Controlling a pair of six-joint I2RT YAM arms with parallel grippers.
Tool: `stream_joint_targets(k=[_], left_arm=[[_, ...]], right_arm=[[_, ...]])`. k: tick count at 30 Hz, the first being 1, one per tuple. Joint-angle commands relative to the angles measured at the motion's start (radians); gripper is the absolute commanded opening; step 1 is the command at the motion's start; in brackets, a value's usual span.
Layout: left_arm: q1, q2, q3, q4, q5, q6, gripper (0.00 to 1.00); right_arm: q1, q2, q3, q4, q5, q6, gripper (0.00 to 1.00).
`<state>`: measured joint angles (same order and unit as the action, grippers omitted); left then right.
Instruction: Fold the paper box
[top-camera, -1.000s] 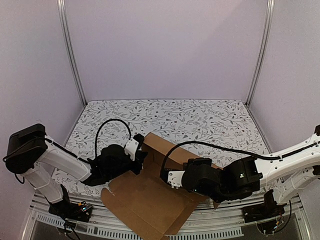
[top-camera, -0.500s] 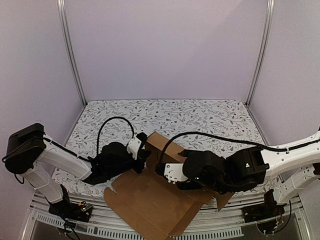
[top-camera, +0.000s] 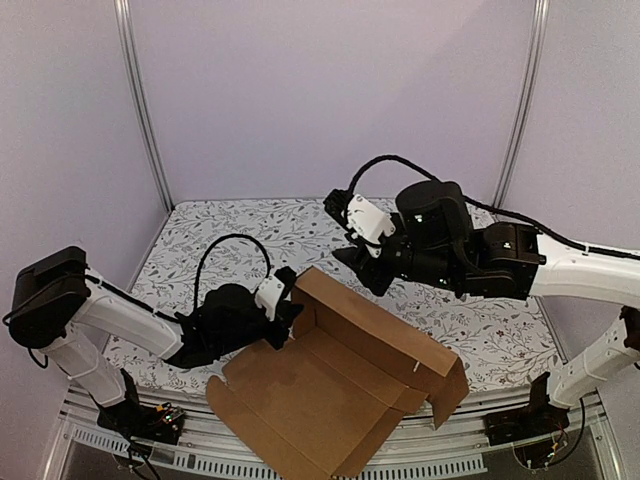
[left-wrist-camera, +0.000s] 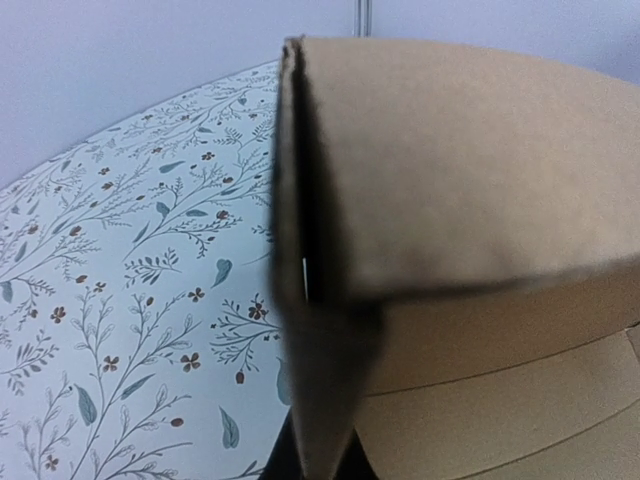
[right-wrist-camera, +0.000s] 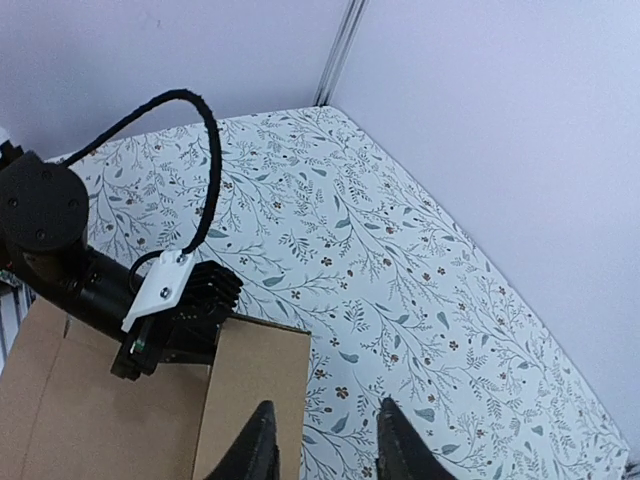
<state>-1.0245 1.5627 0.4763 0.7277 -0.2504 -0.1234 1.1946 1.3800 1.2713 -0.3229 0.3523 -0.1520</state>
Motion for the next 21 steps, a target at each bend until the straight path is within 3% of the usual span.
stream_joint_targets(k=[1, 4, 21], left_arm=[[-0.011, -0.016, 0.026, -0.014, 0.021, -0.001, 0.00], [-0.011, -0.016, 0.029, -0.022, 0.019, -0.002, 0.00], [-0.011, -0.020, 0.041, -0.053, 0.000, -0.003, 0.00]], right_arm=[[-0.039, 0.103, 0.011, 0.130, -0.037, 0.133, 0.19], [-0.063, 0.167, 0.035, 0.171, -0.084, 0.204, 0.00], [-0.105, 0.341, 0.030, 0.251, -0.218, 0.356, 0.00]])
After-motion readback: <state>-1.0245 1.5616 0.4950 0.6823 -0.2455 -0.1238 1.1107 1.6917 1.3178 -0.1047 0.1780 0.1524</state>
